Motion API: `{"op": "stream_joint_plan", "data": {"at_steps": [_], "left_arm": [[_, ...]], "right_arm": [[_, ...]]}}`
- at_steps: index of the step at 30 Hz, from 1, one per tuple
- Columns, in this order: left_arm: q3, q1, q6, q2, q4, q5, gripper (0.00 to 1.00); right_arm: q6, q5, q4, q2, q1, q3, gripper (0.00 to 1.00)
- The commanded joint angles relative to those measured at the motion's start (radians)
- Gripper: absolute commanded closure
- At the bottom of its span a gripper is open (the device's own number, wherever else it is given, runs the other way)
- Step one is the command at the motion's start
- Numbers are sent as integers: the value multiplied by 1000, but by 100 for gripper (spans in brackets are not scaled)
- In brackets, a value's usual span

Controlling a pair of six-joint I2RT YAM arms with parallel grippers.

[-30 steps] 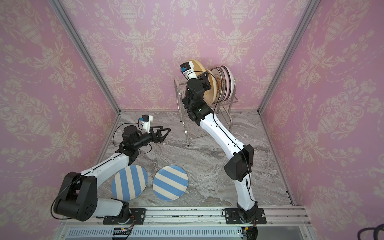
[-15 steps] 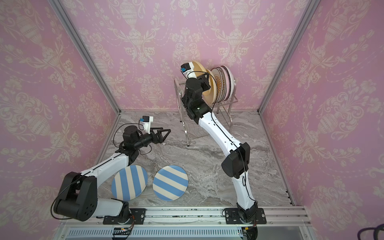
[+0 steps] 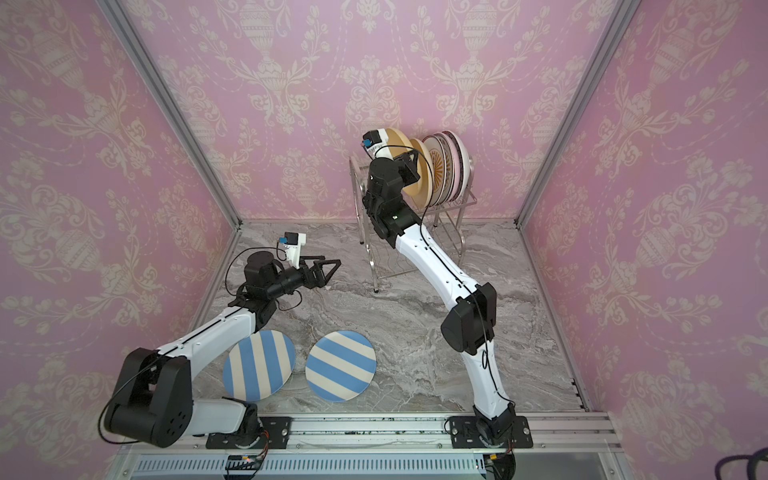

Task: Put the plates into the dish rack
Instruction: 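Lower the yellow plate into the rack slot beside the cream plate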

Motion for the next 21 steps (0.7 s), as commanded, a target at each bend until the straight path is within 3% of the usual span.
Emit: {"op": "stream_joint_plan", "data": {"at_steps": [1, 8, 21], "left_arm": [[6, 9, 33, -24, -18, 15, 1], [6, 9, 32, -19, -15, 16, 1], [9, 9, 37, -22, -26, 19, 1]], "right_arm": [[31, 22, 8, 7, -16, 6, 100], [88, 21, -55, 21, -18, 14, 100], [78, 21, -77, 53, -12, 59, 100]]}}
